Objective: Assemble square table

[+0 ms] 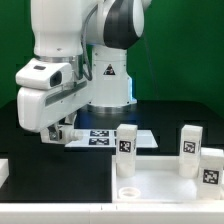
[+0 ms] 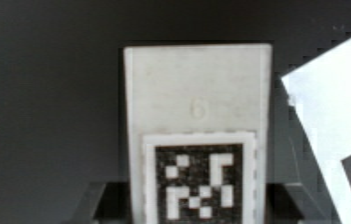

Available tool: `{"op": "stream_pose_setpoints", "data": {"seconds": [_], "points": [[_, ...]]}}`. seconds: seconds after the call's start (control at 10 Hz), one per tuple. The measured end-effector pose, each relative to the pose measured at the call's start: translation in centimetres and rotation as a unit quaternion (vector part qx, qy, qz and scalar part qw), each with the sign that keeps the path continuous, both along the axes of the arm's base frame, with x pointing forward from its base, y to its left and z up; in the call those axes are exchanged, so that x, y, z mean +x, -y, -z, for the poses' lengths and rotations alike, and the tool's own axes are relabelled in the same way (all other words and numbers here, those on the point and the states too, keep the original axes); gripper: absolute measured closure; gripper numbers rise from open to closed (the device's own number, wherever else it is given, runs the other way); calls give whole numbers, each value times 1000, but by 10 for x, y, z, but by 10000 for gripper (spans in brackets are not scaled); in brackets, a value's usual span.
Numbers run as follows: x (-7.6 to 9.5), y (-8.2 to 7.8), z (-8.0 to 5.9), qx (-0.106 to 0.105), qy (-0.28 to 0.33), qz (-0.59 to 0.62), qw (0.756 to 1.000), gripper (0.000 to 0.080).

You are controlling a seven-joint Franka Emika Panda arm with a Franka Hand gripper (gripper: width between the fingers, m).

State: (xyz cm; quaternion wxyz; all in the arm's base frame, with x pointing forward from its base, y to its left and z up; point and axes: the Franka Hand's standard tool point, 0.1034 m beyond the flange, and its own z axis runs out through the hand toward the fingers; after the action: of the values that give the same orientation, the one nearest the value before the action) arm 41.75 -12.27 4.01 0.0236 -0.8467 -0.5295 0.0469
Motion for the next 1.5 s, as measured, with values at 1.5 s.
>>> {"op": "stream_pose_setpoints", "data": {"seconds": [1.5], "points": [[-17, 2, 15, 123, -80, -618, 772, 515]]}}
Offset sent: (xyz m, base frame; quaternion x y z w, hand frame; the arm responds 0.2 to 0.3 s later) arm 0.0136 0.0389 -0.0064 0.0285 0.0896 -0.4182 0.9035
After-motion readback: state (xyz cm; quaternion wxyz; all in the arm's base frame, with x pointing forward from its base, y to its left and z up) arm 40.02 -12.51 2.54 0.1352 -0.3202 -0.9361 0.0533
